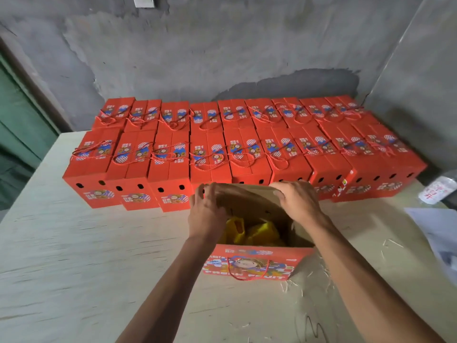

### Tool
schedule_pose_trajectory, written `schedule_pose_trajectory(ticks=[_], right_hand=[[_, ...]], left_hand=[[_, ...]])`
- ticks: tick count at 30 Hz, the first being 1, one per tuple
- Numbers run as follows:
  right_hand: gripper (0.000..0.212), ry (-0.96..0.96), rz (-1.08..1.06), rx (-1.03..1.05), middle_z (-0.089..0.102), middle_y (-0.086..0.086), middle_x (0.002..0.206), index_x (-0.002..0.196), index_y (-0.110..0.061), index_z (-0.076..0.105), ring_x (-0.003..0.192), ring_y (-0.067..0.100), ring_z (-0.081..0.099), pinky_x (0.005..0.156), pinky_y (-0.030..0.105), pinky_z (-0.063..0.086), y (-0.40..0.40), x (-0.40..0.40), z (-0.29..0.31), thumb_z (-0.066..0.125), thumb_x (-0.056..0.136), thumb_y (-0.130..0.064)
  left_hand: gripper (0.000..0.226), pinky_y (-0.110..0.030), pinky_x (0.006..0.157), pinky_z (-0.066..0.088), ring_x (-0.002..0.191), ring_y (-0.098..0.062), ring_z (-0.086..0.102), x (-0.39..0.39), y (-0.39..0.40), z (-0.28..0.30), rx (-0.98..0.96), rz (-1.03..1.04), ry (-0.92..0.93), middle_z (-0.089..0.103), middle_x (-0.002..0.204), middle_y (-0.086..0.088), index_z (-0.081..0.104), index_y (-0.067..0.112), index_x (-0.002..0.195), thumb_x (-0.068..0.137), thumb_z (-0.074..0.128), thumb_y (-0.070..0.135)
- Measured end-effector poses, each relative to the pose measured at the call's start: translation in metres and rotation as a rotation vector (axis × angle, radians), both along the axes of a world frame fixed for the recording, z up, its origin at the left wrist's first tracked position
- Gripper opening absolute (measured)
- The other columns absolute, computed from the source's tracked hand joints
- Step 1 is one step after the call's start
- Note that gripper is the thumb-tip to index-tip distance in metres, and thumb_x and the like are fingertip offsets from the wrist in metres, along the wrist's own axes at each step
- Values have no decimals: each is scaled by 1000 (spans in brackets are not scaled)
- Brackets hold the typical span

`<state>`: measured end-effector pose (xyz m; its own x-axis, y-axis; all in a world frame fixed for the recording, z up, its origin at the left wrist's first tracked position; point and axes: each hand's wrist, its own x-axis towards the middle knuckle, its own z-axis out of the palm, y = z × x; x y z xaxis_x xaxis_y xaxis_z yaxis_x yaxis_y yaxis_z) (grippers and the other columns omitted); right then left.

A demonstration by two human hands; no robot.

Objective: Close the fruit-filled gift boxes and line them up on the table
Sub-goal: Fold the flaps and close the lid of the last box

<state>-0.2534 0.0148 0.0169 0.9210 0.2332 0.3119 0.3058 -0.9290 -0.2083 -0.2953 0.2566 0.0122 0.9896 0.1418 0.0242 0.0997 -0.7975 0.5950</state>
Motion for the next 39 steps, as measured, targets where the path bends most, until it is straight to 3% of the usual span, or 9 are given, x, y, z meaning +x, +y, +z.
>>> schedule_pose_trajectory(ticks=[4,8,14,18,21,25,29,34,39], right_hand=[[26,-2,45,8,79,-3,105,121,-22,75,90,20,73,92,41,51,-17,19,-4,68,97,-15],[31,14,88,116,76,2,115,129,-14,69,99,21,71,87,37,57,-24,25,-12,66,98,-13],[68,164,37,145,55,10,148,156,-8,35,133,26,55,108,40,49,-45,19,-25,57,102,-43],[69,453,-187,635,45,5,157,159,-17,29,140,23,47,105,34,40,-57,5,-31,38,105,-58],[66,655,-358,1208,31,2,166,161,-20,30,152,21,30,117,31,22,-49,-11,-40,25,107,-59],[55,597,-351,1376,40,0,162,159,-28,35,146,13,40,116,28,29,-29,-44,-67,25,110,-51],[51,598,-217,1138,39,-12,159,161,-42,17,135,-2,45,106,22,41,-27,-55,-86,28,111,-44],[62,498,-274,838,19,8,170,164,-17,8,152,25,30,120,34,31,-23,-48,-95,36,111,-32],[66,413,-298,628,21,19,167,162,-1,5,151,33,31,115,38,36,-15,-40,-99,39,110,-22]], left_hand=[[80,-43,124,16,154,-32,12,-12,-25,-6,1,71,14,15,167,-14,10,7,161,99,58,22],[80,-46,120,34,149,-34,29,-28,-56,-17,-202,146,41,22,164,-12,10,12,162,98,58,15],[61,-46,126,20,155,-27,20,-29,-52,-47,76,-37,176,20,169,-1,28,20,160,106,43,46],[43,-50,113,39,140,-29,46,-21,-30,-45,101,-122,81,50,152,-6,51,19,144,109,32,36],[39,-59,75,58,105,-47,68,-17,-19,-52,277,-262,-151,67,126,-25,41,7,135,104,41,31],[45,-52,115,30,143,-37,36,6,-10,-59,210,-154,246,40,159,-4,37,29,153,109,37,38],[35,-47,102,51,117,-30,58,16,-1,-52,-485,104,202,65,132,-9,72,30,114,98,41,36],[28,-53,101,47,119,-28,50,7,-3,-81,-226,-57,-129,60,129,-1,66,21,122,106,44,29],[76,-55,113,35,142,-32,31,12,2,-96,-246,120,-103,34,156,-10,25,18,155,96,64,44]])
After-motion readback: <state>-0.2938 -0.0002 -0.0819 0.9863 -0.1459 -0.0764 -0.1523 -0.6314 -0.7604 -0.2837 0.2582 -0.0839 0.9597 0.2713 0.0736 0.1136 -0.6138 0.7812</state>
